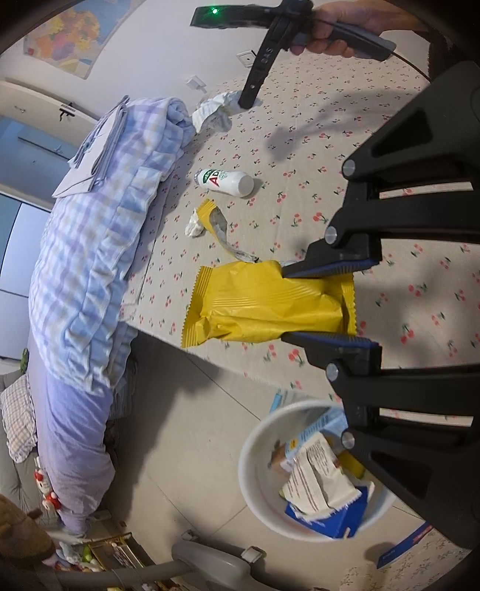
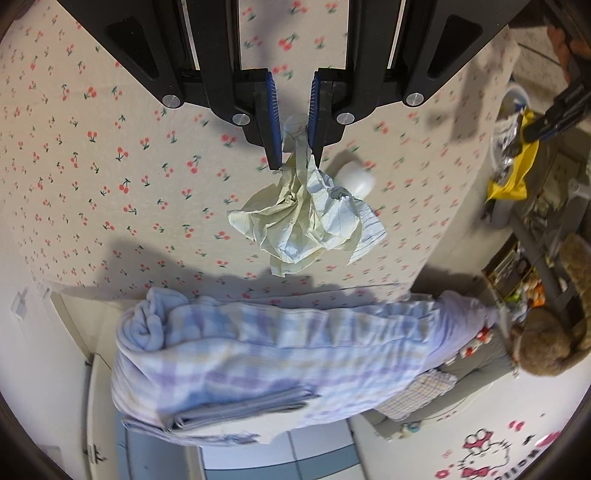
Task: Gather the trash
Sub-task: 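Carry the yellow packet and tissue toward the white bin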
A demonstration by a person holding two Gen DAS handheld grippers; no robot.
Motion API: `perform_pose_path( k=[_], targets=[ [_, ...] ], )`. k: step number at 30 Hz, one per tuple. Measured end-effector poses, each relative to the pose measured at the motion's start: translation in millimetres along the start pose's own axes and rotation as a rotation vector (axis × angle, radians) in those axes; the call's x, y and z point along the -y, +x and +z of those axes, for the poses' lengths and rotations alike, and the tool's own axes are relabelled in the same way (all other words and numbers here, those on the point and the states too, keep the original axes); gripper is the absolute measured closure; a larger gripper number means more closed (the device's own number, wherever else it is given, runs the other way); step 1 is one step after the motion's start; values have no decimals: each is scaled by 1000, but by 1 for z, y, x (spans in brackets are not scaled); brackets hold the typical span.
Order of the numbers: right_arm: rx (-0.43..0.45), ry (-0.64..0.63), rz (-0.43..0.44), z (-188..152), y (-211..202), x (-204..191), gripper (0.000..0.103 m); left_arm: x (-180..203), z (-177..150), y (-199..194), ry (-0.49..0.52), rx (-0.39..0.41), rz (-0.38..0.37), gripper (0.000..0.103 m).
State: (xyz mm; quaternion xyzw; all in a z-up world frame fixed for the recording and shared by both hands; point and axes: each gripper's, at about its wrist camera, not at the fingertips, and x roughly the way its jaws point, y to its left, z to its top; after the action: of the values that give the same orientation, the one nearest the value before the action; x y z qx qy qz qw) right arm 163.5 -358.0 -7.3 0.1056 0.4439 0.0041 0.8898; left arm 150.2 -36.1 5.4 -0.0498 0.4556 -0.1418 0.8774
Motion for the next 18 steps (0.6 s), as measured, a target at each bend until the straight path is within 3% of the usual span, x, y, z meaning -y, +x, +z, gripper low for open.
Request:
perform_pose_path(
  k=[8, 18],
  targets=[
    [-8, -49, 62, -13, -20, -44, 89, -39, -11, -23, -62, 29, 31, 74],
    [-51, -127, 141, -27, -10, -120, 88, -97, -23, -39, -157, 43, 90, 74]
  ],
)
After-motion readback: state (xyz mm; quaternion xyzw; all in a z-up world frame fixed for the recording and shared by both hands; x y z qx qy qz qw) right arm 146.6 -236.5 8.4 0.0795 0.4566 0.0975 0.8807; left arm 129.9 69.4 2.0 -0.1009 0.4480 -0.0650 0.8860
